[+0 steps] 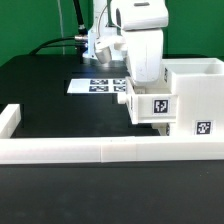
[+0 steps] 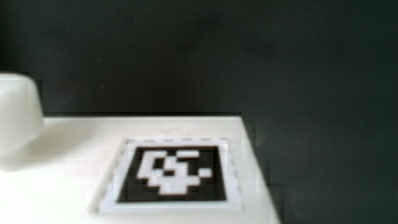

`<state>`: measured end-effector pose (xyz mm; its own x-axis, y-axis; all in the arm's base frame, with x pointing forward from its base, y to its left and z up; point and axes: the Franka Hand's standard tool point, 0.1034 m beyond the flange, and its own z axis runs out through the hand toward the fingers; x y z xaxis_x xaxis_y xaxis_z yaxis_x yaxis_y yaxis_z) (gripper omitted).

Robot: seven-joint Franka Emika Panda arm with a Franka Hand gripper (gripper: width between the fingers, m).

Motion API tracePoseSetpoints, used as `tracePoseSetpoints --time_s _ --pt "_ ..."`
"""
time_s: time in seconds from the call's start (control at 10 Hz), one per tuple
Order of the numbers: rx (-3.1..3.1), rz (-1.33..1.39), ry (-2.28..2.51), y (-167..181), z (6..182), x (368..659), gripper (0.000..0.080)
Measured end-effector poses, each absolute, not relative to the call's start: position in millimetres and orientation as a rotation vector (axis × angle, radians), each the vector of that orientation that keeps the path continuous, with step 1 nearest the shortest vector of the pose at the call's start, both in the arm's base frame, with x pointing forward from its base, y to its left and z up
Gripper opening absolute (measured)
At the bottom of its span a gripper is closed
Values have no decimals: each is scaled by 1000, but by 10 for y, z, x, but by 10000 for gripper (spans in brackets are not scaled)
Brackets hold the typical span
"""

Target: Assemble drawer

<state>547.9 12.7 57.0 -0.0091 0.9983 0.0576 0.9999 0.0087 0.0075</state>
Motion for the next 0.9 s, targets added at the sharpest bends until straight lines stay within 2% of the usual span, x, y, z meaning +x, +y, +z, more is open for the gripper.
tracePoseSetpoints --time_s 0.1,0.2,0.3,0.4,0.5,0.6,0.7,0.8,0.9 --pt "-2187 -71 -2205 123 570 5480 44" --pt "-2187 -71 -2204 121 569 5479 121" --pt "-2188 -71 -2204 119 569 5479 262" --pt "-2189 -73 -2204 119 572 5481 262" --pt "-2194 -80 -2205 115 598 5495 445" --pt "-2199 -83 -2209 113 651 5517 445" --pt "-2204 -85 -2217 104 728 5542 598" --pt "-2202 -68 -2218 93 785 5536 633" --pt "-2211 -62 -2216 86 864 5549 633"
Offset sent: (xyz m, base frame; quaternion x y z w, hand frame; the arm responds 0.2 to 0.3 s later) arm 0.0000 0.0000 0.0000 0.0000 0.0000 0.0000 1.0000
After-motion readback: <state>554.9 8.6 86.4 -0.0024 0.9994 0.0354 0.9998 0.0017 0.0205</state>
